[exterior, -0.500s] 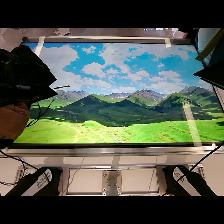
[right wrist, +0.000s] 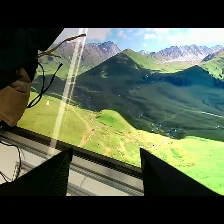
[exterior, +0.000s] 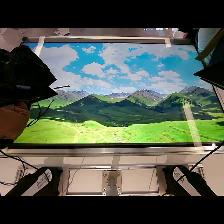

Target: Fold the clothes and pants, and hang the long-sleeved shirts on hangers.

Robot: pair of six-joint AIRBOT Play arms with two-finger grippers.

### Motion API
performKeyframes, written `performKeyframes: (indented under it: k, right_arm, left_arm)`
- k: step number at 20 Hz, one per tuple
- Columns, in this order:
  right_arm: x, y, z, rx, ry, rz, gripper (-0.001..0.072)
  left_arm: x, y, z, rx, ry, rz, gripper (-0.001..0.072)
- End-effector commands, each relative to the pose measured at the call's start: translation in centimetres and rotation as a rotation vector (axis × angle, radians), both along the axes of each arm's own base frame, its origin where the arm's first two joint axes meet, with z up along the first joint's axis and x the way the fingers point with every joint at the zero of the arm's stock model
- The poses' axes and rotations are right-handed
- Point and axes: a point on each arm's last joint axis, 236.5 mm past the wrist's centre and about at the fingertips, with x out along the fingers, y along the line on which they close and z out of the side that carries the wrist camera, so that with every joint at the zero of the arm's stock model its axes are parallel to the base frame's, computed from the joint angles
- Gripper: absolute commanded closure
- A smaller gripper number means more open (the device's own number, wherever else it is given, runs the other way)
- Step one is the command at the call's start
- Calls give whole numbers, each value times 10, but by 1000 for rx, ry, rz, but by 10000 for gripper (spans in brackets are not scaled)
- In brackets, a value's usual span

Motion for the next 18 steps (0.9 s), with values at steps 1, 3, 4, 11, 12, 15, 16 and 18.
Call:
performKeyframes:
  k: [1, 3, 4, 11, 12, 15, 16, 18]
  right_arm:
    - [0, 0, 0, 0, 0, 1, 235]
    - [6, -1, 4, -1, -33, -6, 235]
    - [15, -2, 13, 9, -83, -24, 235]
    - [61, -33, -9, -37, -62, -90, 118]
    - [61, -41, -31, -75, 23, -77, 118]
    - [86, -55, -60, -68, 122, -83, 118]
    - [100, -55, -66, -57, 125, -85, 119]
    - [127, -41, -82, -32, 142, -53, 119]
  left_arm:
    - [4, 2, 1, 4, -16, 12, 7]
    - [4, 3, 1, 8, -14, 12, 7]
    - [4, 3, 1, 7, -14, 12, 7]
    - [69, 84, 58, 98, -335, 311, 17]
    - [73, 107, 75, 129, -388, 367, 93]
    - [58, 201, 102, 489, -442, 476, 225]
    - [44, 235, 103, 592, -399, 546, 225]
    - [22, 286, 92, 628, -308, 725, 225]
